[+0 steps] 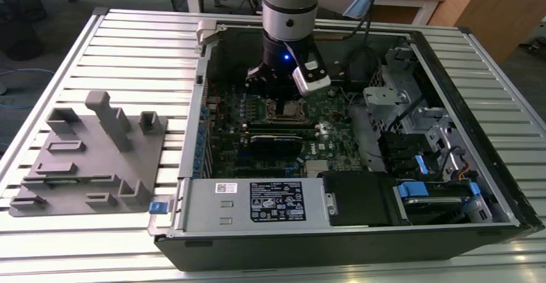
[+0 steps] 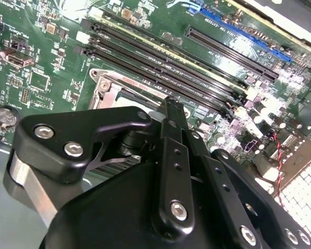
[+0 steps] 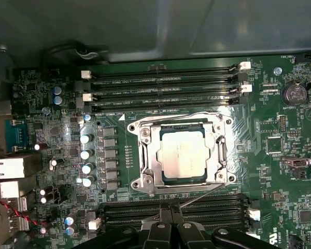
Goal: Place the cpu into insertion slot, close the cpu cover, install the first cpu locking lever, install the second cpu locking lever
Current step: 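Install the second cpu locking lever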
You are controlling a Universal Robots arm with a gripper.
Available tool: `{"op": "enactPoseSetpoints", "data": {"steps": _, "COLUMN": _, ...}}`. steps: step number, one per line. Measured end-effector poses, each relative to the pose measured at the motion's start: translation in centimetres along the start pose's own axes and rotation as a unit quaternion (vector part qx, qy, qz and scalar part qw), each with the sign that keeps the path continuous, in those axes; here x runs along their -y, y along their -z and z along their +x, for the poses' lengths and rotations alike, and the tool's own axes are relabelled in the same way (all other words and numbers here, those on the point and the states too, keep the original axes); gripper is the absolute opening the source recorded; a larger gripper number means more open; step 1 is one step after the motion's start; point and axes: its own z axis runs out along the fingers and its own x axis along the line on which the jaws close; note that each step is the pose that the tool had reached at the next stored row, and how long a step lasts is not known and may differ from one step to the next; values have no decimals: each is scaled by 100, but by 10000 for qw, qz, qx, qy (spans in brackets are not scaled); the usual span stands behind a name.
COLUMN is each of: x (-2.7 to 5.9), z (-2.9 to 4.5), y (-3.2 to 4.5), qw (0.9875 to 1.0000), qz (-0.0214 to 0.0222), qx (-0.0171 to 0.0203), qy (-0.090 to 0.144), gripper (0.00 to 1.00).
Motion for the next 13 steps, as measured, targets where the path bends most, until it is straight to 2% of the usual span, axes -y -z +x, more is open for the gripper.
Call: {"op": "enactPoseSetpoints", "data": {"steps": 13, "x": 0, "z": 2, "y": -38, "qw": 10000, "qz": 0, "qx": 0, "qy": 0, "gripper": 11}}
